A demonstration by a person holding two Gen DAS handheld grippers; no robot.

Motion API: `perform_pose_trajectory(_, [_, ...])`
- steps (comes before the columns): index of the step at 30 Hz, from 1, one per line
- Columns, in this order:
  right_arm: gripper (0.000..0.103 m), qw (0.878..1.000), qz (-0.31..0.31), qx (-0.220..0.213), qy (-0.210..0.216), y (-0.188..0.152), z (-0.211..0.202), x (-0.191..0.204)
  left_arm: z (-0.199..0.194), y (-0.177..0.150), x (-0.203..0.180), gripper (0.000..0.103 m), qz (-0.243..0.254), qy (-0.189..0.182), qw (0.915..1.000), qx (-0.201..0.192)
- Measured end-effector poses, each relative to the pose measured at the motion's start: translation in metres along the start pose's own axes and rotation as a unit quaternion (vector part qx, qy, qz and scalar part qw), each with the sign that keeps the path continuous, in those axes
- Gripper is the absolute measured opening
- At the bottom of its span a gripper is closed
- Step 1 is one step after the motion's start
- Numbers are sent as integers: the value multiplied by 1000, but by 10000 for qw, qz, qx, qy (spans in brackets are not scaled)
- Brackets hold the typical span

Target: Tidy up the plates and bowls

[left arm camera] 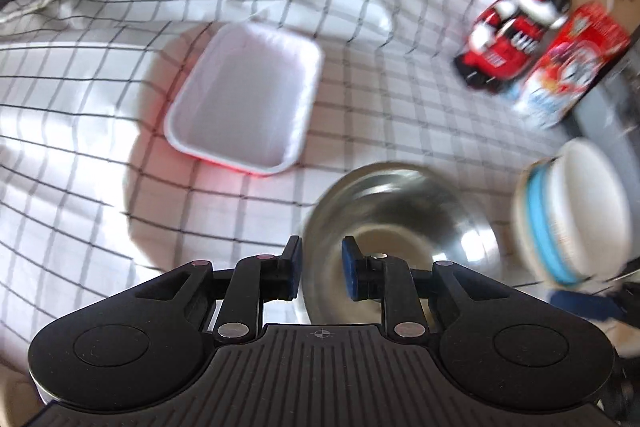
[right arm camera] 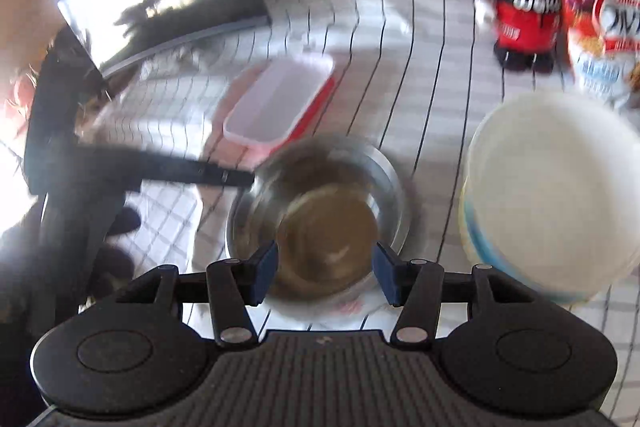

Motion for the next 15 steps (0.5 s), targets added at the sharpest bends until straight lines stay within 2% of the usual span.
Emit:
perform_pose_trajectory(8, [53,9911,1193,271,-525,-33,34,-31,31,-13,9,24,-1,-220,9989,411])
perform_pose_trajectory(10, [60,9884,1432,180,-482,-35,39,-34,38,-14,11,26,-7,-223,9986,483])
perform_pose_trajectory(15, [61,9884,1407,23,-574,-30,51,-28,52,-18,9,26,-90,-405,9968,683])
Point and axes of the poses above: each gripper's, at about its wrist camera, not at the fingertips, and z roughly the way its jaws point, x to its left, y to its top, the point moved 9 cm from there along z, roughly the way its jaws point, and after that the axes turned 4 degrees about z, right-handed, at the moved point
